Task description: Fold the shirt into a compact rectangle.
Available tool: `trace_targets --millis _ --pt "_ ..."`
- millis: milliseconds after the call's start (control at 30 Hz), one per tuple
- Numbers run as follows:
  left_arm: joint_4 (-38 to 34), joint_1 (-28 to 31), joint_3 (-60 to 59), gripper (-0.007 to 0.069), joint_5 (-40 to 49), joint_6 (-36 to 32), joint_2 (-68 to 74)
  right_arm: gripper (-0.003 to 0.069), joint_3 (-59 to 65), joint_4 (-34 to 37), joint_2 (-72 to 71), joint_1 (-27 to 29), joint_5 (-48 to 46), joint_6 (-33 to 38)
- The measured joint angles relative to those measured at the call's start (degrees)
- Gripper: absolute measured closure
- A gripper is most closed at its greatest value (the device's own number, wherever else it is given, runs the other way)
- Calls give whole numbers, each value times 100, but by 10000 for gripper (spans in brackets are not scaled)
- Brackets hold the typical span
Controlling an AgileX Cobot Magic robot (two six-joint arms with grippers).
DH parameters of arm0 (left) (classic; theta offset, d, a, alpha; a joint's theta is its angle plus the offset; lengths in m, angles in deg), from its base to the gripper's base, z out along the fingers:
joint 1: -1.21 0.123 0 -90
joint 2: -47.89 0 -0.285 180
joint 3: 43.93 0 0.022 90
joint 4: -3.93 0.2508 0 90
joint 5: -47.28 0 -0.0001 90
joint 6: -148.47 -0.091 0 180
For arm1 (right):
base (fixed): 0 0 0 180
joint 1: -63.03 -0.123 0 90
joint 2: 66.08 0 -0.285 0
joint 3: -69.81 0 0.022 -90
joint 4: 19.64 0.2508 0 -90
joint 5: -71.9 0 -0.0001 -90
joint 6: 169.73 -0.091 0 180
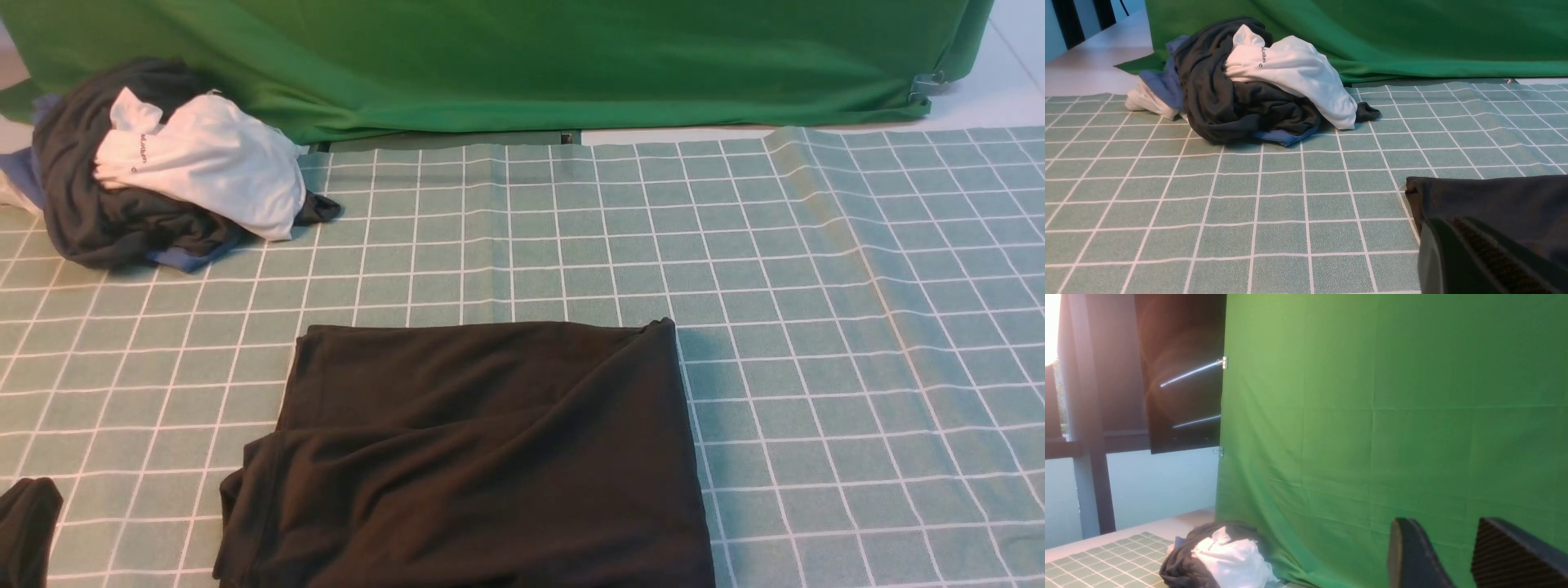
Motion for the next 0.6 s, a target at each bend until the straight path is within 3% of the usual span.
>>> trace_targets --millis 467,600 --pt "0 0 0 608 2 -6 0 421 55 152 122 0 86 683" --pt "0 0 0 608 2 -12 0 418 55 547 122 -24 86 1283"
